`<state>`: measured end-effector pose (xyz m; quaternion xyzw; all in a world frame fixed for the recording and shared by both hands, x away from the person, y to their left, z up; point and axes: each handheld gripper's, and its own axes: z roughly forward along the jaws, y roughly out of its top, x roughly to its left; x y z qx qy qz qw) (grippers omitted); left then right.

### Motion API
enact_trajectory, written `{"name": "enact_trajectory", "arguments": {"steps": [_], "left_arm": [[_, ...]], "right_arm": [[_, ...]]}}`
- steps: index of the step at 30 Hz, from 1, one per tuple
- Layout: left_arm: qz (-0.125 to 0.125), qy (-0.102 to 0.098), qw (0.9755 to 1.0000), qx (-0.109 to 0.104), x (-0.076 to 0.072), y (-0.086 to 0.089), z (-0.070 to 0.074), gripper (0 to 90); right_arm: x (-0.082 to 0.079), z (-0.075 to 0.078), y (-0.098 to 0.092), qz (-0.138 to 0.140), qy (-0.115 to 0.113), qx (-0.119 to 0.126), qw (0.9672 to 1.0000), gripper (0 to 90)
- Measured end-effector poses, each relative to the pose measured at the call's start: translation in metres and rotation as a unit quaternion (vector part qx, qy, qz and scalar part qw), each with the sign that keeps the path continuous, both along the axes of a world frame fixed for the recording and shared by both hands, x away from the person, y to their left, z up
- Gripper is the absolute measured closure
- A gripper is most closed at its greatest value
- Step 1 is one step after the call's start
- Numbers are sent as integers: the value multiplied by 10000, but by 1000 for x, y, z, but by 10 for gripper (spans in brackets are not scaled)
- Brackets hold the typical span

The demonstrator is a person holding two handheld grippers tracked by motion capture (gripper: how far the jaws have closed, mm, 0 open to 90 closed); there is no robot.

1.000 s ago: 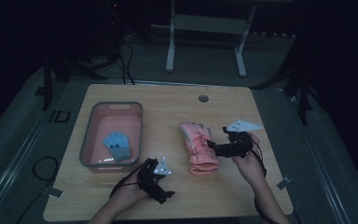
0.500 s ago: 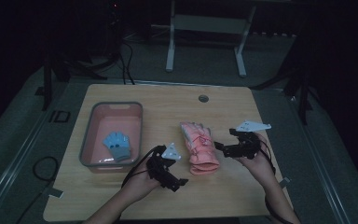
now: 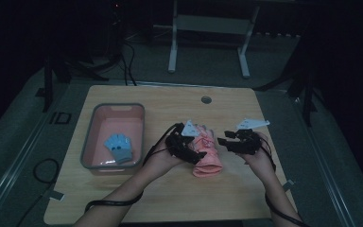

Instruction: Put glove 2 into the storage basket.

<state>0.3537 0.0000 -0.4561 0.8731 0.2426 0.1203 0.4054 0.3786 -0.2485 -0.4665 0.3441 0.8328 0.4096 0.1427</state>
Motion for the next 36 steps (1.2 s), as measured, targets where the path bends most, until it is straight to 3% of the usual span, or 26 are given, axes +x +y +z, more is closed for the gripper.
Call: {"name": "enact_trajectory", "arguments": {"steps": [2,4,6,7,10,14,17,21,25,29,32,33,36], "left_arm": [[194,-46,9997,112,7,-5,-3,217],[386,109,9991,121,15,-7,-7,223],[476,209,9986,119,18,-7,-10,222],[704,395,9966,133,24,-6,-16,220],[969,763,9923,124,32,-5,-28,185],[1246,980,9871,229,38,-3,-44,185],[1222,1447,9819,61,43,-1,-61,185],[1177,1762,9772,-151,48,-2,-72,186],[1097,2080,9715,-306,53,-3,-79,215],[812,2329,9677,-528,56,-3,-81,383],[724,2378,9668,-594,57,-2,-80,513],[725,2417,9656,-623,57,-1,-81,546],[704,2457,9642,-707,57,1,-80,611]], "right_arm": [[6,-2,3,-43,116,29,9999,536],[11,-6,7,0,325,35,9995,536],[11,-9,11,65,354,59,9993,498],[10,-10,13,98,346,76,9993,488],[10,-17,20,126,330,-29,9994,433],[12,-31,25,63,527,-109,9985,420],[20,-45,24,-79,1000,-234,9947,364],[30,-60,16,-290,1754,69,9840,344],[34,-68,14,-340,2039,198,9782,375],[36,-70,14,-293,2194,356,9745,495],[31,-68,17,-292,2095,387,9766,644],[29,-67,19,-287,1971,336,9794,676],[24,-64,24,-379,1776,266,9830,732]]}}
